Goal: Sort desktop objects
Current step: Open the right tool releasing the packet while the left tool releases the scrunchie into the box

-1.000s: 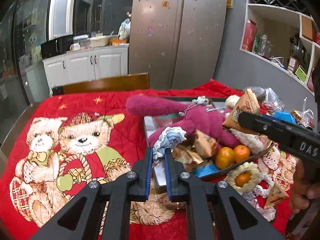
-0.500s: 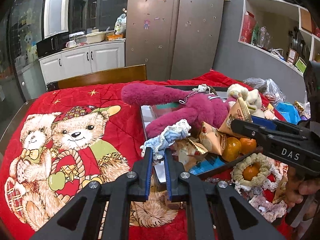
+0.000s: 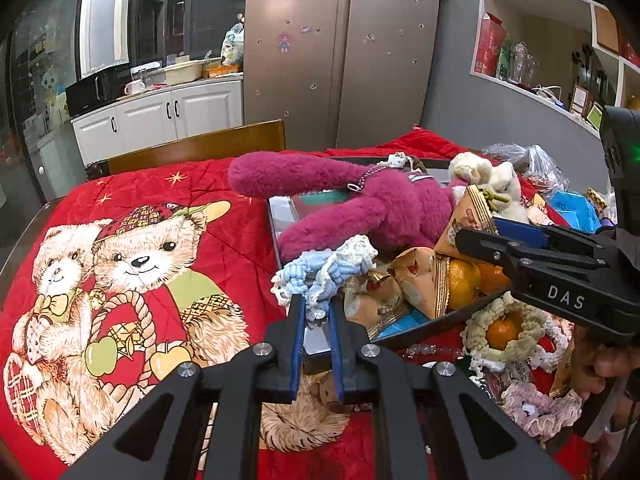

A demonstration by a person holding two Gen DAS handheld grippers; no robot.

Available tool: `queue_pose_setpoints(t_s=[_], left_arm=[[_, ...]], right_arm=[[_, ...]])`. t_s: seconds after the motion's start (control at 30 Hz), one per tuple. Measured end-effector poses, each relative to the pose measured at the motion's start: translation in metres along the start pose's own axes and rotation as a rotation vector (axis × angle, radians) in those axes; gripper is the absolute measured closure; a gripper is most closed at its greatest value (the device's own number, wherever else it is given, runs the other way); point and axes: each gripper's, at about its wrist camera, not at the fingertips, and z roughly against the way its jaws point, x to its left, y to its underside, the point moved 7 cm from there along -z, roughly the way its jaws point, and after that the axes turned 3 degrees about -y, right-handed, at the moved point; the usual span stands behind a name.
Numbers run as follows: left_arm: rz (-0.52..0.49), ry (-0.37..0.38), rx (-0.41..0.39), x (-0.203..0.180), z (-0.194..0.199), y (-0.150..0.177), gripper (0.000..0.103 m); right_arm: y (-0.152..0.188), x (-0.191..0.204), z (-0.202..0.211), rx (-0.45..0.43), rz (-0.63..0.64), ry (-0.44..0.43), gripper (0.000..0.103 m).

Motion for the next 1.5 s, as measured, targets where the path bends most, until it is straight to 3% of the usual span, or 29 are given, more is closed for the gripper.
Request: queue_pose_setpoints(t_s=[0.17,0.27,0.37,0.4,0.43,0.53,0.63,0.83,1.03,1.27,1.5], left_arm=[[0.016,0.01,-0.003,0.003,0.001,-0.001,0.091],[0.02,0.003,-0.012,0.004,0.003,-0.002,0.08],[0.026,-0.003,-0.011,0.006,0.004,-0.002,0.053],[0.036,0.0,-0.006,0.008,0.004,-0.002,0.043],[0.049,0.007,-0.004,0.009,0.004,-0.002,0.039],[0.081,0.015,-0.006,0.015,0.005,-0.003,0.038],[0.112,0.003,-0.012,0.025,0.008,-0.007,0.034],[0.143,-0.011,-0.035,0.037,0.014,-0.012,0.034],[0.106,-0.031,-0.06,0.037,0.02,-0.017,0.034],[0.088,0.012,-0.088,0.03,0.036,-0.024,0.034],[0.045,-0.052,-0.167,0.039,0.063,-0.038,0.033]], right_arm=[[-0.001,-0.001,0.002,-0.01,0.006,0.018,0.057],[0.001,-0.003,0.0,-0.003,0.004,0.021,0.057],[0.0,-0.003,0.001,-0.011,-0.002,0.013,0.055],[0.0,-0.002,0.001,-0.014,-0.001,0.01,0.049],[-0.001,-0.002,0.003,-0.021,-0.004,-0.001,0.034],[-0.008,0.0,0.015,-0.084,-0.017,-0.027,0.002],[-0.015,0.001,0.028,-0.137,-0.016,-0.023,0.0],[-0.019,-0.006,0.034,-0.146,-0.051,-0.045,0.0],[-0.021,-0.008,0.038,-0.149,-0.069,-0.076,0.0],[-0.025,-0.009,0.046,-0.16,-0.081,-0.092,0.0],[-0.033,-0.014,0.07,-0.202,-0.102,-0.106,0.0]])
